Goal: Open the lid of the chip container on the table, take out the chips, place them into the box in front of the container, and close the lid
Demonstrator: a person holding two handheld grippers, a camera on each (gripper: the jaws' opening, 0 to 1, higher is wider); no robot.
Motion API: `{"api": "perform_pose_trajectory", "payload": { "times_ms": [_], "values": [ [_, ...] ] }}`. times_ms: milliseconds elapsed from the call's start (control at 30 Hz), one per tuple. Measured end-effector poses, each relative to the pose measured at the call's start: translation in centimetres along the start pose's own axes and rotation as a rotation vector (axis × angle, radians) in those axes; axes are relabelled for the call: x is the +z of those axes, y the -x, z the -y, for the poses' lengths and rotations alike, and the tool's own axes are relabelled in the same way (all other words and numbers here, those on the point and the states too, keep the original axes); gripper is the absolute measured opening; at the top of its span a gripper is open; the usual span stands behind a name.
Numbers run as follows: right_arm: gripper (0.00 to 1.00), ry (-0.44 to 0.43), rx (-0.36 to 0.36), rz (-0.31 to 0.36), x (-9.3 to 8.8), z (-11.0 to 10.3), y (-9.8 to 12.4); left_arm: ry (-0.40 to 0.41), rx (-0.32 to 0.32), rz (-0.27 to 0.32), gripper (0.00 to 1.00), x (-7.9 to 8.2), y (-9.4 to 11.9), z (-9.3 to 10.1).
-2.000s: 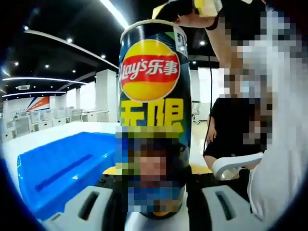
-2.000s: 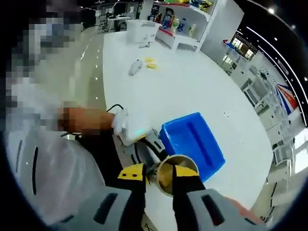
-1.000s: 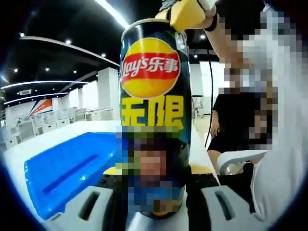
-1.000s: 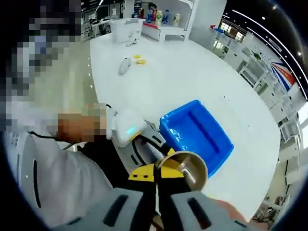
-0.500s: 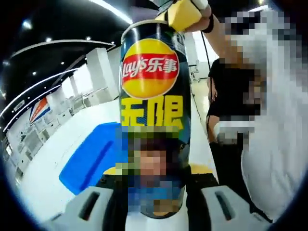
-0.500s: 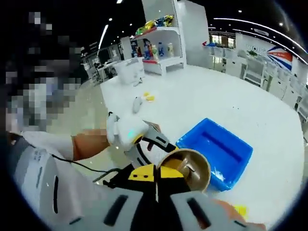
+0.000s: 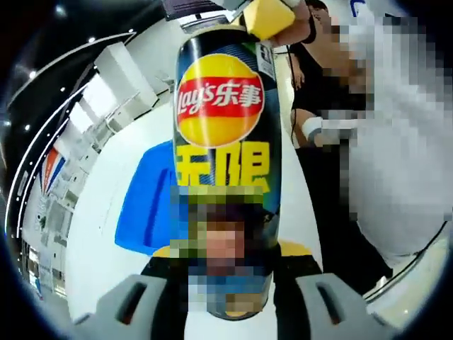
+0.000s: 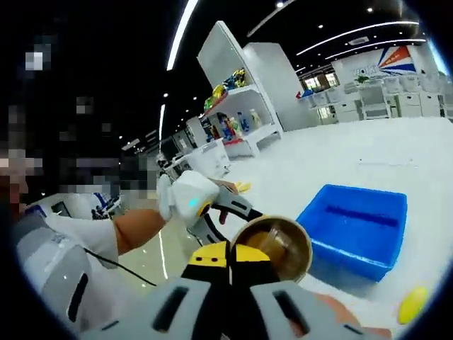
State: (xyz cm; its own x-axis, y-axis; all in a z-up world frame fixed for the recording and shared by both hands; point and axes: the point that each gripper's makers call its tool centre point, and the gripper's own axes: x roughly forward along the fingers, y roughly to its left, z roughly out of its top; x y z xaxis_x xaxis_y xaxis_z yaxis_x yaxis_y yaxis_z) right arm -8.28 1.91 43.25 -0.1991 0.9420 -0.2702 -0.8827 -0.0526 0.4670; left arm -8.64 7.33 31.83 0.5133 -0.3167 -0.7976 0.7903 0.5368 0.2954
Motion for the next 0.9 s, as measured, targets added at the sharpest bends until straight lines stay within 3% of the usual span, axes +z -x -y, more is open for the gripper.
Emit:
{"api": "perform_pose_trajectory", "payload": {
  "times_ms": [67, 200, 500, 633, 900],
  "values": [
    [0.00, -0.016, 0.000, 0.006, -0.8, 0.6, -0.2, -0.031, 0.012, -0.050, 0.47, -1.5, -0.5, -0.9],
    [0.00, -0.052, 0.011, 0.016, -2.1, 1.3, -0.4, -0.011, -0.072, -0.101, 0.46, -2.6, -1.3, 0.6],
    [0.00, -0.163, 0.065, 0.069, -4.1, 2.3, -0.3, -0.041, -0.084, -0.178, 0.47, -3.3, -2.1, 0.7],
    [0.00, -0.197, 0.069, 0.070, -4.9, 3.0, -0.4, -0.047, -0.142, -0.256, 0.47, -3.9, -2.5, 1.3],
    [0.00, -0.307, 0.112, 0.098, -6.5, 4.6, 0.4, -0.068, -0.180, -0.336, 0.47, -3.6, -3.4, 2.0]
  ]
}}
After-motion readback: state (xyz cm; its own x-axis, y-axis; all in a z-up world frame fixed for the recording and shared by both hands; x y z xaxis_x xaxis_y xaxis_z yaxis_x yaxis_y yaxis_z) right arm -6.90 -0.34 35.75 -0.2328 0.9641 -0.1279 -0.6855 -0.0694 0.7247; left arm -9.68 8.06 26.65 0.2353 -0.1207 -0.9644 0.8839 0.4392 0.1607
